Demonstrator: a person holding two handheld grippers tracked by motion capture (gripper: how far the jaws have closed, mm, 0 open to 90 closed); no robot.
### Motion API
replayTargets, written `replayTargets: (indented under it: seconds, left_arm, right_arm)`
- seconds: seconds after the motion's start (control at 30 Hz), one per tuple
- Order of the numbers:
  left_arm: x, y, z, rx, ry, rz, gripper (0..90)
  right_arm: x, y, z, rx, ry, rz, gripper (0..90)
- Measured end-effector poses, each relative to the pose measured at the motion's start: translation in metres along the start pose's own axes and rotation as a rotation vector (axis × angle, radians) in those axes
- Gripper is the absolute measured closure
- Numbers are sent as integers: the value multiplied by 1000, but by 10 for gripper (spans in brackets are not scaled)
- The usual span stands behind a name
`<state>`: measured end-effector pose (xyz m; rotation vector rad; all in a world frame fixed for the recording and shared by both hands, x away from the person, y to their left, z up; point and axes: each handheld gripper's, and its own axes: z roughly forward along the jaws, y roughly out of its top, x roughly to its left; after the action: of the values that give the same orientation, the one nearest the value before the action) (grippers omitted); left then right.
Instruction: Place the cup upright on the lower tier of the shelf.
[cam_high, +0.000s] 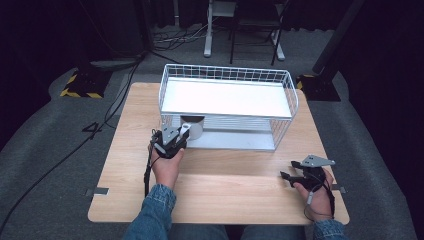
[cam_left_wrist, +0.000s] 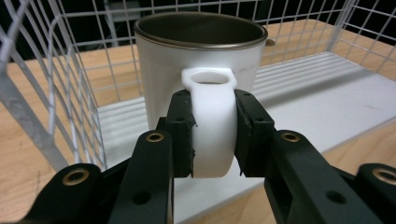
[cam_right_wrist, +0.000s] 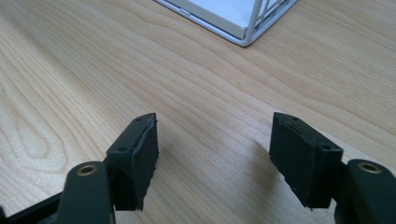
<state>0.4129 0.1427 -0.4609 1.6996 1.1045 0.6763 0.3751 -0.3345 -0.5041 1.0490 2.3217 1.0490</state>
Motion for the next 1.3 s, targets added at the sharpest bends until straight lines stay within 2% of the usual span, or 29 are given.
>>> replayTargets:
  seconds: [0.17, 0.43, 0.47, 0.73, 0.97, 1.17, 1.3]
  left_arm:
    - [3, -1, -1, 34, 0, -12, 666]
    - [0, 2, -2, 41, 9, -14, 605]
    - [1, 2, -2, 41, 10, -7, 587]
    - [2, 5, -6, 36, 35, -31, 402]
    - [3, 9, -18, 6, 7, -65, 343]
    - [-1, 13, -31, 0, -20, -48, 335]
    - [-4, 17, -40, -2, -54, -38, 331]
  right_arm:
    - [0, 0, 0, 0, -4, -6, 331]
    - [0, 0, 0, 0, -4, -6, 331]
    - [0, 0, 0, 0, -3, -5, 331]
    - [1, 0, 0, 0, 0, -10, 331]
    - [0, 0, 0, 1, 5, -4, 331]
    - [-2, 0, 0, 7, 21, 10, 330]
    - [-2, 0, 0, 8, 25, 15, 329]
